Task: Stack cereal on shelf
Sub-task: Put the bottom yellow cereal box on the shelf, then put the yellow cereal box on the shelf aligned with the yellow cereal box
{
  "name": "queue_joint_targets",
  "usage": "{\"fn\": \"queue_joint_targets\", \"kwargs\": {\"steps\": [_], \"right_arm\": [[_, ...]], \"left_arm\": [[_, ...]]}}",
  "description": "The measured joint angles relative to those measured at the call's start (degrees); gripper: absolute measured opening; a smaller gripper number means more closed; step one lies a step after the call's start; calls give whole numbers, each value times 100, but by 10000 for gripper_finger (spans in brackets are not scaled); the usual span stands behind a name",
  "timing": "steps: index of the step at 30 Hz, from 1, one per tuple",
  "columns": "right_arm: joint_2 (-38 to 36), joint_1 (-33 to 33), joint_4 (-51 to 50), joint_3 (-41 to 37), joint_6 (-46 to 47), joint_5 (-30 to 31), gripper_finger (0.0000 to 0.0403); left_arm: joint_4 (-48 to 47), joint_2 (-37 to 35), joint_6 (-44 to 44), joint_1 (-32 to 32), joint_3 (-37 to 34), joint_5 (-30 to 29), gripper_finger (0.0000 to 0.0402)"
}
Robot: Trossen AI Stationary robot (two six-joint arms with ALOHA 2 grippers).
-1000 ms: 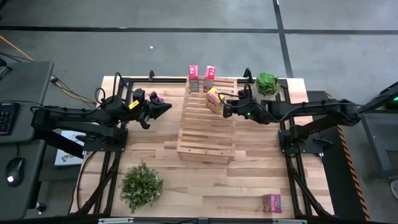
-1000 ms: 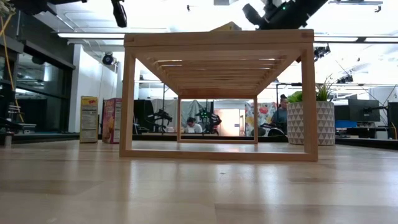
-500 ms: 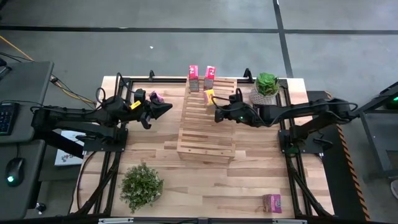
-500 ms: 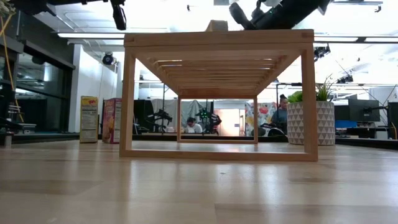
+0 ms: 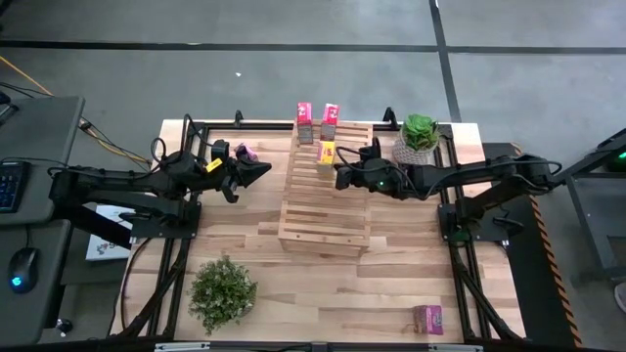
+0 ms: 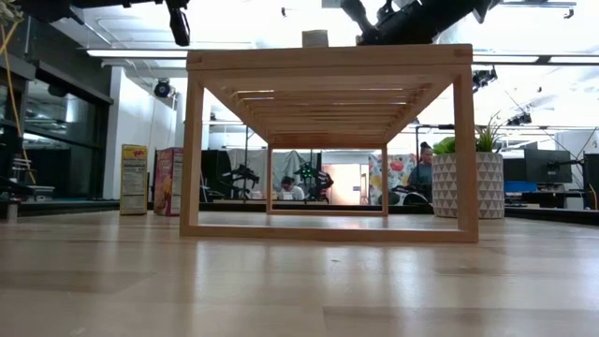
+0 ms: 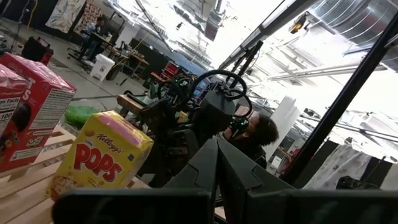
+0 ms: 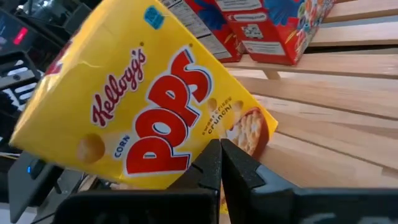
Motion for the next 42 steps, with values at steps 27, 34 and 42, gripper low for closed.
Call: {"fn": "queue_joint_targets", "kwargs": {"steps": [27,34,42], "right_arm": [[-1672,120,-1660,2,-284,203,0],[-1589,231,-1920,2,-139,203,0],[-1496,234,-1912,2,-135,166,0]], "left_arm": [[-7256,207,524,1620,2522,-1241,207],[-8845,491,-365,2423,2470,-1929,286],[-8752,503,-2142,2811,1706,-2543,294]]}}
